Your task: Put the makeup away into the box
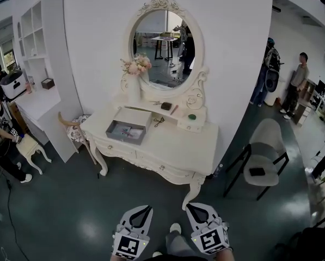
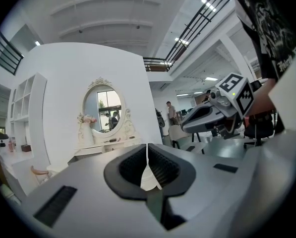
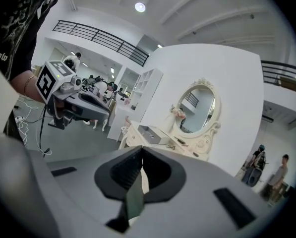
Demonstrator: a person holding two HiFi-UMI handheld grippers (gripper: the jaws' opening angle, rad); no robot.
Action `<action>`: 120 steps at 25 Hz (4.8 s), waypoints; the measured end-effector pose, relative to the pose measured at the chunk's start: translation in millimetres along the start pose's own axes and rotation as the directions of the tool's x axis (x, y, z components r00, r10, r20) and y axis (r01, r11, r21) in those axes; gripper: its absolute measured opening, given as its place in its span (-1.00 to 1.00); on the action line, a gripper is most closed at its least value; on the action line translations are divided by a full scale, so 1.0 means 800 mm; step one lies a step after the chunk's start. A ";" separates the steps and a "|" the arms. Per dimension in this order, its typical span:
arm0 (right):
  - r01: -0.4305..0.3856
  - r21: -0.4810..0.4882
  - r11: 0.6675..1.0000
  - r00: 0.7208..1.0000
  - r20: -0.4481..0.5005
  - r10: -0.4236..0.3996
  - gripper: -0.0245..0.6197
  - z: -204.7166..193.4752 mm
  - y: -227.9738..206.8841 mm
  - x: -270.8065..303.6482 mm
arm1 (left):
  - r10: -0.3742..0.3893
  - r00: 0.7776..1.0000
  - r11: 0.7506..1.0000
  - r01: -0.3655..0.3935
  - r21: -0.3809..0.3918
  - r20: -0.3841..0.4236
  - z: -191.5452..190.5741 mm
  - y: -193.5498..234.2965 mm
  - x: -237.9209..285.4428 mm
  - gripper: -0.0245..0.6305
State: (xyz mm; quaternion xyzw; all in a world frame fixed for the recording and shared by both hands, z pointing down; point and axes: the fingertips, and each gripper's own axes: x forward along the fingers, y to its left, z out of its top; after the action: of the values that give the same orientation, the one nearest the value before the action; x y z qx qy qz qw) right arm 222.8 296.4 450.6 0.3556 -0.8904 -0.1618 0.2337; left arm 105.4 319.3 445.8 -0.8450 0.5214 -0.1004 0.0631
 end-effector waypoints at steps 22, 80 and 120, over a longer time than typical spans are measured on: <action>-0.134 -0.020 0.991 0.990 0.046 0.135 -0.89 -0.005 -0.083 0.167 | 0.127 0.988 0.991 -0.130 -0.040 -0.086 -0.027 0.104 0.111 -0.85; -0.221 0.087 0.971 0.975 0.033 0.219 -0.89 -0.048 -0.237 0.407 | 0.109 0.985 0.990 -0.119 -0.069 -0.134 -0.054 0.259 0.356 -0.85; 0.237 0.269 0.934 0.948 -0.277 -0.161 -0.89 -0.020 -0.288 0.567 | -0.150 0.985 0.987 0.146 -0.064 -0.079 -0.094 0.475 0.427 -0.85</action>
State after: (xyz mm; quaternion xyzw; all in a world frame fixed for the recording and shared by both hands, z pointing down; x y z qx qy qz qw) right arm 70.1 -187.4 496.0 0.4931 -0.8270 -0.0024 0.2700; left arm -93.4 -157.0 474.3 -0.8780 0.4620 -0.1248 0.0090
